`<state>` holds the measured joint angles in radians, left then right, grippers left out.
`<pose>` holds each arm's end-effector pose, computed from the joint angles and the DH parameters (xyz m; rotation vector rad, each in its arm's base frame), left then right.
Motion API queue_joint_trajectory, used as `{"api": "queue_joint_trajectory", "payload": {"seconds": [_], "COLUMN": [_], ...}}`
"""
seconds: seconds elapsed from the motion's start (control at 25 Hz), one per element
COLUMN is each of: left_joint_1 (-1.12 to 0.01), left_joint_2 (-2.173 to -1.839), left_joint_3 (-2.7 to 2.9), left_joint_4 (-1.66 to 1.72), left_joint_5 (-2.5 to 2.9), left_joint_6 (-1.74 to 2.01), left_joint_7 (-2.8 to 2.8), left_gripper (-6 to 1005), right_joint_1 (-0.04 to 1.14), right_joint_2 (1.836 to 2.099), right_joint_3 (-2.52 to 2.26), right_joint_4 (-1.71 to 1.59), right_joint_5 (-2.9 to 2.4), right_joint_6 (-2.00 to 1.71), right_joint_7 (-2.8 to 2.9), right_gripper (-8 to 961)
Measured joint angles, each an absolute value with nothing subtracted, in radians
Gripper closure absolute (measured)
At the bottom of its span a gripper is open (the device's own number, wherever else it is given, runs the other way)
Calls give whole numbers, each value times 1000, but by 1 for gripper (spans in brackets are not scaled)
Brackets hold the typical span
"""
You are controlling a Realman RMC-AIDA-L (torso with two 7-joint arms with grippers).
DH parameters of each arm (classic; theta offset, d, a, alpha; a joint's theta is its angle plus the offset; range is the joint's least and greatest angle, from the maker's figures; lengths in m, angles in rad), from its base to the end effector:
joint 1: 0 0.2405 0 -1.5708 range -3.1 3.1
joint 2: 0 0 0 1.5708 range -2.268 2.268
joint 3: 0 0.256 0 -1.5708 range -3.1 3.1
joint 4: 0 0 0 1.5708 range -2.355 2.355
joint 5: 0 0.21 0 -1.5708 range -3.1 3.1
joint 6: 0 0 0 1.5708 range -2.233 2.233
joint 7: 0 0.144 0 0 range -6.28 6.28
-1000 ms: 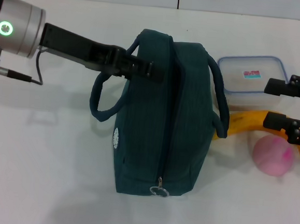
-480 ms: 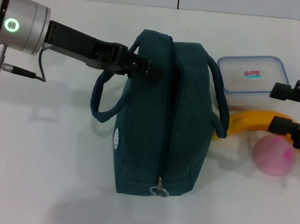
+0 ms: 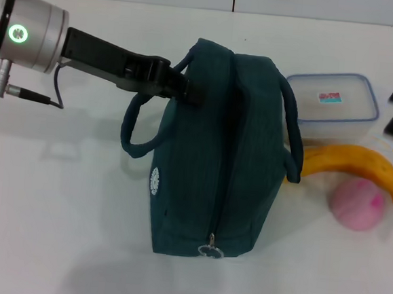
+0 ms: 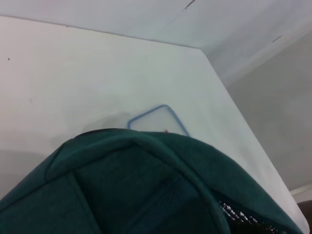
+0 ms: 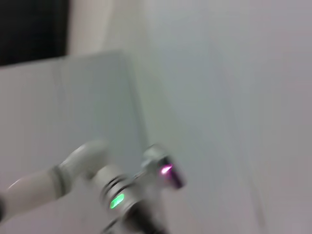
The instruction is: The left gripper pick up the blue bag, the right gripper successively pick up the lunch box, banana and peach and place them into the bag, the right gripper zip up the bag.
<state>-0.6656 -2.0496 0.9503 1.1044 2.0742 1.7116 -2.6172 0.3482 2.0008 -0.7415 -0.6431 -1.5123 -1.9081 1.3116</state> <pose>-0.1591 0.3606 0.0363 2.6892 1.5703 0.3890 0.2617 0.2759 0.0678 -2.5308 0.4251 1.3157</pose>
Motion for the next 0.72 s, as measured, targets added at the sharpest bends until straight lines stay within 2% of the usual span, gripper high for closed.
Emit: {"api": "queue_joint_trajectory", "payload": {"seconds": [0.32,0.52,0.72], "left_joint_1": [-652,-647,-647], "left_joint_2": [-2051,-2059,-2061], "left_joint_3": [949,950,950], "left_joint_4": [1104,1098,1098], "left_joint_5": [2078,2079,2077], "left_joint_6": [1708,1707,1706], "left_joint_7": [-2616,-2616,-2614], "left_gripper": [889,955,954], "right_joint_1": [364,354,373], "right_joint_2": [2005,2011,2011], "right_joint_3": [-422,-251,-249], "right_joint_4": [-333,-180,-140], "right_joint_5": [-1497,-1435,-1417], "right_joint_6": [-1811,-1571,-1384], "right_joint_7": [1314,1315,1320], "right_gripper": [346,347,347]}}
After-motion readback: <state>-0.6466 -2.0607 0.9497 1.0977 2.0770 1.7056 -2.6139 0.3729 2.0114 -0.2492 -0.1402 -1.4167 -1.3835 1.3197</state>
